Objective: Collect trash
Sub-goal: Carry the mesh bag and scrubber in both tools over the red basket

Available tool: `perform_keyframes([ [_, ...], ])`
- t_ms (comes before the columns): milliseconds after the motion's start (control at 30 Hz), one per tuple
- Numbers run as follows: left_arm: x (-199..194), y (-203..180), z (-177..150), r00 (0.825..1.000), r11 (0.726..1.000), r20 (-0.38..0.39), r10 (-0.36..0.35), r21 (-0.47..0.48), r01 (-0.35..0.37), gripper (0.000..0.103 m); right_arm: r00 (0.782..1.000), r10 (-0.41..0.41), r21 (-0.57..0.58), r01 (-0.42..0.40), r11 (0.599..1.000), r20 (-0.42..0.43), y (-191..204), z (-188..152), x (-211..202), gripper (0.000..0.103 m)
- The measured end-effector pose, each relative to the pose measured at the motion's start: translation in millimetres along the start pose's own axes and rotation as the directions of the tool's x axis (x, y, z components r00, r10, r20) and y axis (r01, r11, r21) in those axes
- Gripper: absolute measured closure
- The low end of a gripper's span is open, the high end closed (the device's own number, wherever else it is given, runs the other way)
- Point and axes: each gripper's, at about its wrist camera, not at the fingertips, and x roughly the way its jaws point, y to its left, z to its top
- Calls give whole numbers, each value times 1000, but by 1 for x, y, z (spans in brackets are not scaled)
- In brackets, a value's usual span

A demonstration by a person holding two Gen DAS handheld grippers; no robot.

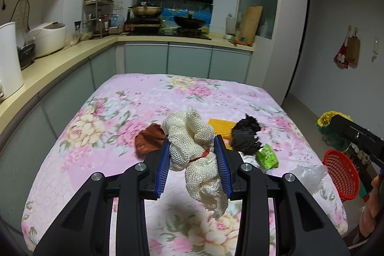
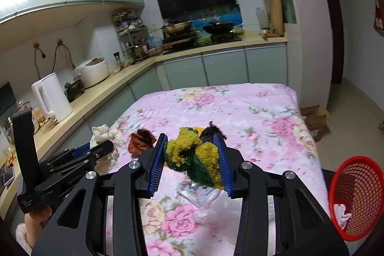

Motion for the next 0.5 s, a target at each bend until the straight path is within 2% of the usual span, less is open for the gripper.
perform_keyframes([
  [500, 7, -63, 12, 994, 990, 9, -107, 91, 106, 69, 993, -98, 96, 92, 991, 59, -60, 5, -36, 64],
])
